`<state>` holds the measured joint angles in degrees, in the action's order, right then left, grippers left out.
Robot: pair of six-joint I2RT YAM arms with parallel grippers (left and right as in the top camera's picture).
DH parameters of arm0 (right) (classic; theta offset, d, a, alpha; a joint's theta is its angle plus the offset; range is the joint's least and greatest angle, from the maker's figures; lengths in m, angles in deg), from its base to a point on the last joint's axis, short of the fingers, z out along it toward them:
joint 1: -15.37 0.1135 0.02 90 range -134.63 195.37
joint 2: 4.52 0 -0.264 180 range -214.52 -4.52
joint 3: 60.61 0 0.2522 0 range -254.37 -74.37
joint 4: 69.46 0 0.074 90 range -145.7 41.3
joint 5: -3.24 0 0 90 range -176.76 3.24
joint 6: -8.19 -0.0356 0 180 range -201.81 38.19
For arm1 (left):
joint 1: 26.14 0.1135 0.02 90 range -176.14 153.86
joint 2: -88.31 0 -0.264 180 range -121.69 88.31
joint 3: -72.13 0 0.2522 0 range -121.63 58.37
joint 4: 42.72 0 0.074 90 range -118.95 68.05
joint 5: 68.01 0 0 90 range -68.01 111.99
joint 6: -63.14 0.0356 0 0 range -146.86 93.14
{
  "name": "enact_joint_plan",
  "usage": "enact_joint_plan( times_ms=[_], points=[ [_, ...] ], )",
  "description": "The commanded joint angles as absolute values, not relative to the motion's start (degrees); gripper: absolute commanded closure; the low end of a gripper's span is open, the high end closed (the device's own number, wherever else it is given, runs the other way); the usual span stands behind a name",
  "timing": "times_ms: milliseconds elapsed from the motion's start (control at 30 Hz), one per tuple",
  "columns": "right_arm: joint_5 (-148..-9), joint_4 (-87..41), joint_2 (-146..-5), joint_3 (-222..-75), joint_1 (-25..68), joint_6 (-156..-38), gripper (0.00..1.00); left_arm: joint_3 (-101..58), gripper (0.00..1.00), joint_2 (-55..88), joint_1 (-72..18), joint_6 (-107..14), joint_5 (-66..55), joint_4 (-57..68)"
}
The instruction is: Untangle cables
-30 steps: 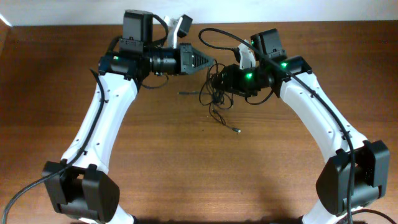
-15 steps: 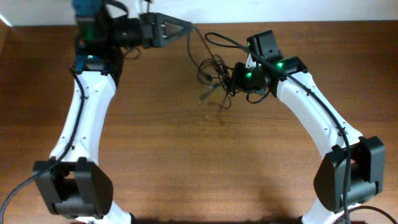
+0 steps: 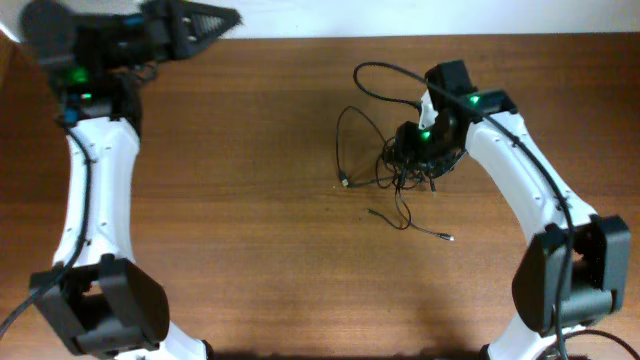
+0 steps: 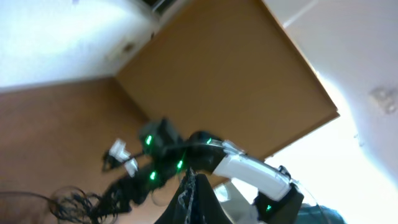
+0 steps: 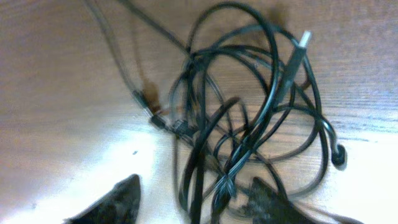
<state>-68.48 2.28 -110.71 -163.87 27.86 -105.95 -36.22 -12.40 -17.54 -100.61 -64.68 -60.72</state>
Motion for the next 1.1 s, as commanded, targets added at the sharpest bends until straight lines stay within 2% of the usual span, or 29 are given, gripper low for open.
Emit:
enact_joint_plan(
  times_ms=[0, 67, 167, 233, 333, 467, 633, 667, 700, 733, 767, 833, 933, 1000, 1067],
  points=[
    [-67.3, 8.7, -106.5, -172.9, 25.8, -104.5, 0.36, -35.1, 1.0, -12.4, -22.1, -77.6, -61.5, -41.2],
    [-67.5, 12.7, -106.5, -176.5, 23.8, -104.4, 0.36, -35.1, 1.0, -12.4, -24.8, -63.7, -51.1, -22.3],
    [-67.5, 14.5, -106.5, -177.4, 20.9, -103.1, 0.35, -35.1, 1.0, -12.4, -31.3, -48.8, -23.8, -0.7],
    [-68.0, 15.0, -106.5, -177.4, 20.1, -102.3, 0.35, -35.1, 1.0, -12.7, -36.4, -44.3, -13.2, 3.8],
    [-70.2, 15.5, -106.5, -177.4, 20.1, -101.5, 0.32, -35.1, 1.0, -15.4, -45.9, -43.3, -6.5, 4.6],
    [-71.6, 16.8, -106.5, -177.4, 19.1, -100.4, 0.31, -35.1, 1.0, -22.7, -52.2, -43.2, -6.5, 5.4],
    [-72.5, 17.6, -106.5, -177.3, 18.9, -100.0, 0.31, -35.1, 1.0, -30.9, -54.1, -43.5, -6.7, 5.4],
    [-72.4, 17.6, -106.5, -177.3, 18.9, -100.0, 0.31, -35.1, 0.97, -31.5, -54.3, -43.5, -6.7, 4.9],
    [-72.4, 17.6, -106.5, -177.3, 18.9, -100.0, 0.31, -35.1, 0.88, -32.0, -54.5, -43.5, -6.7, 4.2],
    [-72.4, 17.6, -106.5, -177.3, 18.9, -100.0, 0.31, -35.1, 0.66, -32.9, -55.2, -43.5, -7.1, 3.1],
    [-72.5, 17.6, -106.5, -177.3, 18.9, -100.0, 0.31, -35.1, 0.53, -33.9, -55.9, -43.5, -7.8, 1.9],
    [-72.5, 17.6, -106.5, -177.2, 18.9, -100.0, 0.31, -35.1, 0.44, -35.7, -57.6, -43.5, -10.0, -0.7],
    [-72.5, 17.9, -106.5, -177.1, 18.9, -100.0, 0.31, -35.1, 0.44, -38.5, -59.5, -43.5, -10.0, -1.2],
    [-72.5, 18.1, -106.5, -177.1, 18.9, -100.0, 0.31, -35.1, 0.49, -39.9, -60.2, -43.5, -9.9, -0.6],
    [-72.5, 18.0, -106.5, -177.1, 18.9, -100.0, 0.31, -35.1, 0.6, -41.2, -60.6, -43.5, -9.9, -0.6]
  ],
)
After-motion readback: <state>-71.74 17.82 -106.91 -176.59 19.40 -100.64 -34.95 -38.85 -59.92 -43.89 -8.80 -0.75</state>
